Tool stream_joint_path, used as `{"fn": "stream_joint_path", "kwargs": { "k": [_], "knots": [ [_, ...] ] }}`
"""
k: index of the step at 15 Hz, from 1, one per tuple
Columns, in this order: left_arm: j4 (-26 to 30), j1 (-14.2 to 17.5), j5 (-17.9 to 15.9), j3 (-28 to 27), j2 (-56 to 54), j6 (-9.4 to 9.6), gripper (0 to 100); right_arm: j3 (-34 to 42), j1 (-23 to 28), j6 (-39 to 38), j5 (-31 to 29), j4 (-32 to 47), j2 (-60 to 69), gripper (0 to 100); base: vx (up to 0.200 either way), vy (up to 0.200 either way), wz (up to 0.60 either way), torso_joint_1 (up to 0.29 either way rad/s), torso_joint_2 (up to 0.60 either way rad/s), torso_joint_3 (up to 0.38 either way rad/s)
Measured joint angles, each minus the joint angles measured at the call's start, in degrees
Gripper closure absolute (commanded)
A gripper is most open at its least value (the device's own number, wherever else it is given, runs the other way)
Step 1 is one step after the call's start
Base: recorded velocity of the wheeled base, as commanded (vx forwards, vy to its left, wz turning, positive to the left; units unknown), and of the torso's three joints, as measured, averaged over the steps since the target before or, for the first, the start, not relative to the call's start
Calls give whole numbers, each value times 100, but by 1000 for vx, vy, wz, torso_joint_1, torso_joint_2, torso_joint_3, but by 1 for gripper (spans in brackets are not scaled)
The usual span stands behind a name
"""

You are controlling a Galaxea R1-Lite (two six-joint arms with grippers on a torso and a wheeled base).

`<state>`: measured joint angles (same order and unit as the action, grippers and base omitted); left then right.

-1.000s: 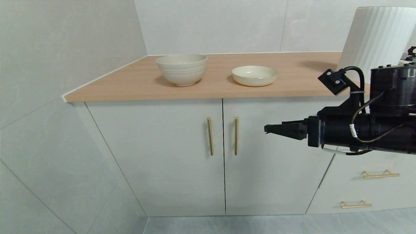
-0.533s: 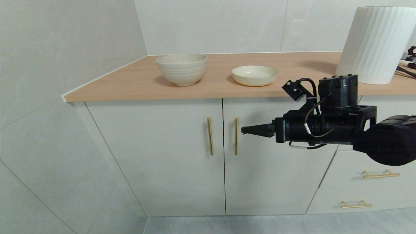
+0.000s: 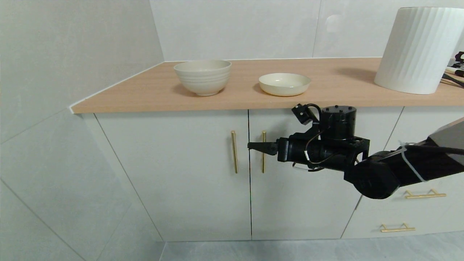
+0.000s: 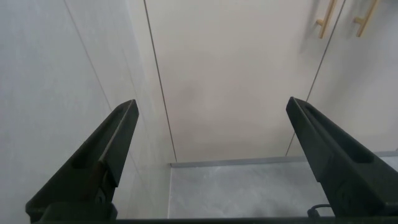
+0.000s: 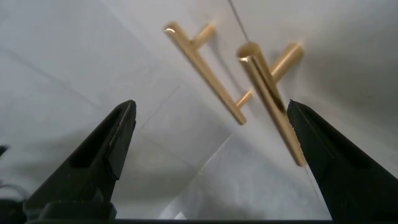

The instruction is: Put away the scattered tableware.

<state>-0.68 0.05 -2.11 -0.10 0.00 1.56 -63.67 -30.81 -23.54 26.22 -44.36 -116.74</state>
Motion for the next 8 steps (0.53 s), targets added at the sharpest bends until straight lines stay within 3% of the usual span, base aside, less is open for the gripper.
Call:
{"fn": "stream_joint_path", "kwargs": {
  "k": [4, 8],
  "knots": [
    [2, 0, 1, 0, 0, 2, 0, -121, -105, -49, -215, -301, -366, 0, 0, 0, 0, 0, 0, 0],
    [2, 2, 0, 0, 0, 0, 0, -83, -210, -590, -228, -673, -455, 0, 0, 0, 0, 0, 0, 0]
  ]
}}
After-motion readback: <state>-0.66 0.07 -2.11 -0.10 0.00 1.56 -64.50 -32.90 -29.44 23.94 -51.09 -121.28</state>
